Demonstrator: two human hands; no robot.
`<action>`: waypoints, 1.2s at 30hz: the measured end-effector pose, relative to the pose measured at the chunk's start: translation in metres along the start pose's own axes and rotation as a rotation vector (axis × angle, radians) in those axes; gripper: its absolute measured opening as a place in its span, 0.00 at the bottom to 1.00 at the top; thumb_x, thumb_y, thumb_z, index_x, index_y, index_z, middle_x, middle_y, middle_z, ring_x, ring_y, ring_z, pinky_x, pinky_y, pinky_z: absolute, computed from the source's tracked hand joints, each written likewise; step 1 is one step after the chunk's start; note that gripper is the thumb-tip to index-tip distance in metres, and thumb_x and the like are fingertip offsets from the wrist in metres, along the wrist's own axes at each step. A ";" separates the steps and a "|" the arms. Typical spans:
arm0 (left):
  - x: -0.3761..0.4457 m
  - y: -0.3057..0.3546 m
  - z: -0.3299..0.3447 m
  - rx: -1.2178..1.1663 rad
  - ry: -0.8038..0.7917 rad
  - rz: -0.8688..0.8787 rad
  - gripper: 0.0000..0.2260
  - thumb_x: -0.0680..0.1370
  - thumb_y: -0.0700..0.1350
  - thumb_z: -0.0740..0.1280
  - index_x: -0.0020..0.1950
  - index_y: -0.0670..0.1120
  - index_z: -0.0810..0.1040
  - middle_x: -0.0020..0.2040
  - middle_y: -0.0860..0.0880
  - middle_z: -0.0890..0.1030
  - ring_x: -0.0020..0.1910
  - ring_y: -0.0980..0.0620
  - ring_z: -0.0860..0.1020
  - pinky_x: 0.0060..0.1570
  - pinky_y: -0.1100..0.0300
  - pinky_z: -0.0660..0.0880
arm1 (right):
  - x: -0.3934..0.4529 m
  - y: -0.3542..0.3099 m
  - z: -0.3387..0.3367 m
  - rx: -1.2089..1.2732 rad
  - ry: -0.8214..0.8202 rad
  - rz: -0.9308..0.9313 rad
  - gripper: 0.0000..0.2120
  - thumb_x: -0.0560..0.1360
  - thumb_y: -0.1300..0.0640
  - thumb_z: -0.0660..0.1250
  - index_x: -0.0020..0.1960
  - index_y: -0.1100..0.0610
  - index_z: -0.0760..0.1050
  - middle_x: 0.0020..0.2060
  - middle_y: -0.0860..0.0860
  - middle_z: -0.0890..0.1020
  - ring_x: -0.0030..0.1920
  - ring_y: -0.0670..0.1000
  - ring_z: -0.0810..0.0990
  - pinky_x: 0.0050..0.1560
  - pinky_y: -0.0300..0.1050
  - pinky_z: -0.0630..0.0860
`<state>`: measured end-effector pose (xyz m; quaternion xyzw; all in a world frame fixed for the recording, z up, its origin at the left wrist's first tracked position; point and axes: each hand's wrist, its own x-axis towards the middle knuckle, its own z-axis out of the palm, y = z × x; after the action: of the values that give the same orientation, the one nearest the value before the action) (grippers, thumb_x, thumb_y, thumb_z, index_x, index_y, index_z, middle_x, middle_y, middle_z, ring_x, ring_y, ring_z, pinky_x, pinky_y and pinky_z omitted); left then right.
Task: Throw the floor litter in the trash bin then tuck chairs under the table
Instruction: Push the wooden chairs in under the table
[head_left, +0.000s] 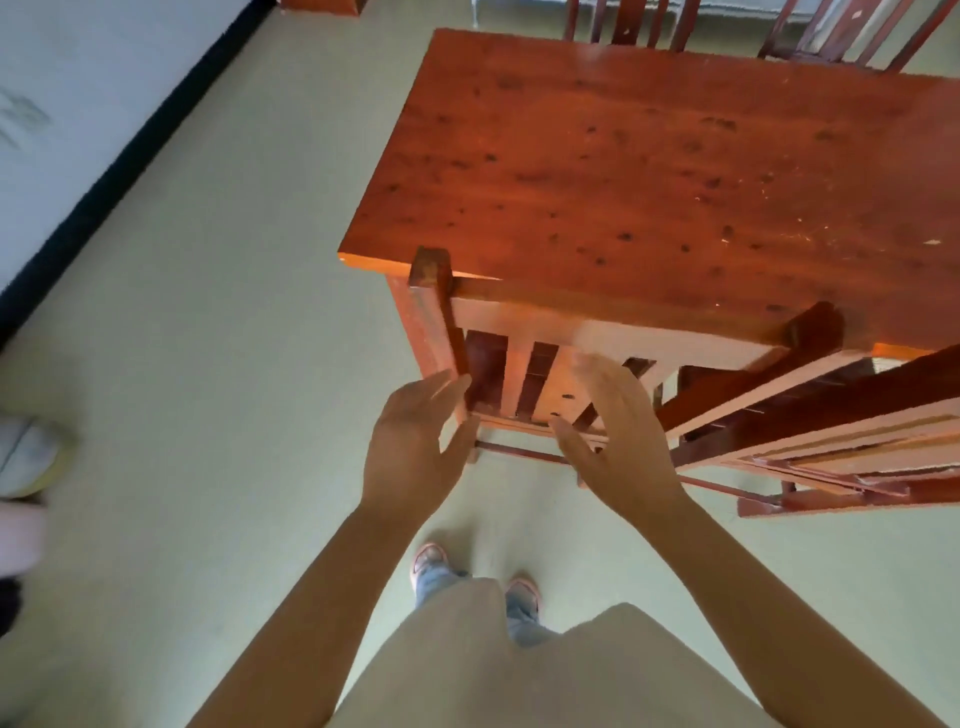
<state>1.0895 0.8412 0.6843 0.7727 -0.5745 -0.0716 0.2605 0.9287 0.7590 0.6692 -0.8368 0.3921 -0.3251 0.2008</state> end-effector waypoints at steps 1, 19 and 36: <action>-0.013 -0.012 -0.003 -0.026 -0.026 -0.072 0.15 0.69 0.44 0.68 0.53 0.41 0.79 0.50 0.41 0.83 0.48 0.39 0.81 0.47 0.50 0.72 | -0.003 -0.008 0.005 0.051 -0.098 0.036 0.22 0.77 0.45 0.56 0.57 0.62 0.72 0.52 0.61 0.80 0.55 0.51 0.73 0.57 0.35 0.64; -0.073 -0.257 -0.062 -0.246 -0.141 -0.685 0.20 0.72 0.51 0.63 0.63 0.47 0.72 0.62 0.48 0.75 0.62 0.49 0.71 0.56 0.72 0.57 | 0.063 -0.135 0.227 0.130 -0.802 0.153 0.24 0.69 0.46 0.62 0.56 0.63 0.76 0.55 0.59 0.79 0.54 0.58 0.77 0.55 0.45 0.67; 0.174 -0.487 -0.127 -0.188 -0.292 -0.573 0.26 0.69 0.58 0.54 0.58 0.43 0.77 0.58 0.42 0.79 0.58 0.42 0.75 0.58 0.56 0.63 | 0.288 -0.157 0.401 0.108 -0.632 0.413 0.15 0.74 0.62 0.67 0.60 0.61 0.73 0.61 0.57 0.74 0.62 0.56 0.70 0.53 0.36 0.58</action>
<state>1.6128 0.8202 0.5896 0.8570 -0.3559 -0.3044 0.2149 1.4317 0.6609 0.5896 -0.7874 0.4536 -0.0240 0.4167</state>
